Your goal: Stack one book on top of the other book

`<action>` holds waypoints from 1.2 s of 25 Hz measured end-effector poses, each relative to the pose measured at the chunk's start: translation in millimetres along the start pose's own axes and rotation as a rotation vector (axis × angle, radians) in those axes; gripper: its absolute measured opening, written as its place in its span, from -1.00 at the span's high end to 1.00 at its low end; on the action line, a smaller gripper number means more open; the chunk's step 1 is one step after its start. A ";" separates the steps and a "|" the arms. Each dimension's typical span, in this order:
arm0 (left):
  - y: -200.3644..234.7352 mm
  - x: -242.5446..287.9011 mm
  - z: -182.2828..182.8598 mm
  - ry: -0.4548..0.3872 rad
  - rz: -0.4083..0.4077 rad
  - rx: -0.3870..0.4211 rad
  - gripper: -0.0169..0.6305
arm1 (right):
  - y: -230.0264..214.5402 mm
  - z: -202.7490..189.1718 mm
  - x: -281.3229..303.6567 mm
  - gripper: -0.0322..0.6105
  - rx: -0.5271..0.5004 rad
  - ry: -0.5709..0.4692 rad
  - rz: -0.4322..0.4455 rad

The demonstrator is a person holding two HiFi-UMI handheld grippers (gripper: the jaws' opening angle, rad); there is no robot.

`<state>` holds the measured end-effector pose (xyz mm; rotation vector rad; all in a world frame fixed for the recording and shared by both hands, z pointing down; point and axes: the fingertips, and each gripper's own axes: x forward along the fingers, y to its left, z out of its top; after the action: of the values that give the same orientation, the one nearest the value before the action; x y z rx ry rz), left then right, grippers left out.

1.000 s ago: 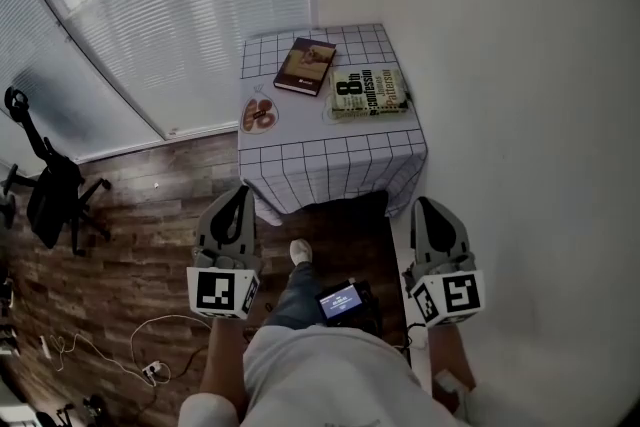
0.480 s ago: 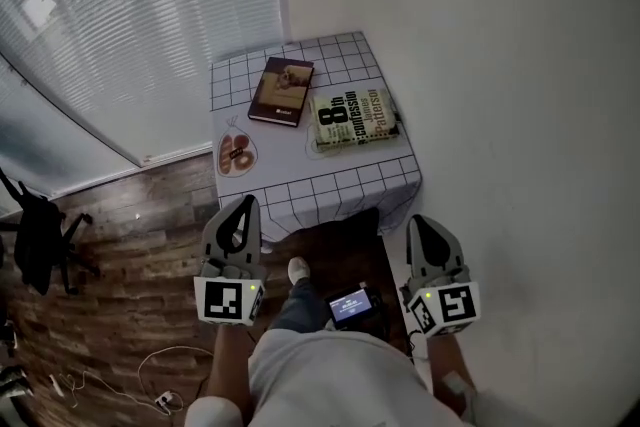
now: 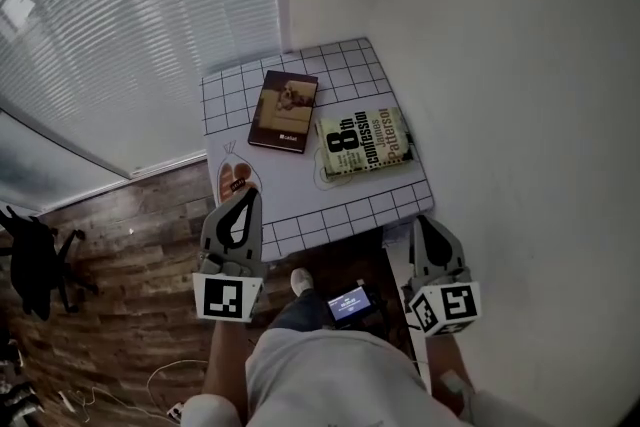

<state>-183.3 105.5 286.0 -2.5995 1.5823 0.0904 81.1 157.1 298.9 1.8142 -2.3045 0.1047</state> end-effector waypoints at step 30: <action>-11.5 207.7 -66.9 0.131 -0.406 0.034 0.92 | -44.4 -52.3 83.1 0.88 0.386 0.104 -0.206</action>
<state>-77.6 -80.1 332.1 -2.8884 1.0426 -0.1380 111.7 76.7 363.9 2.1530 -2.1201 0.6336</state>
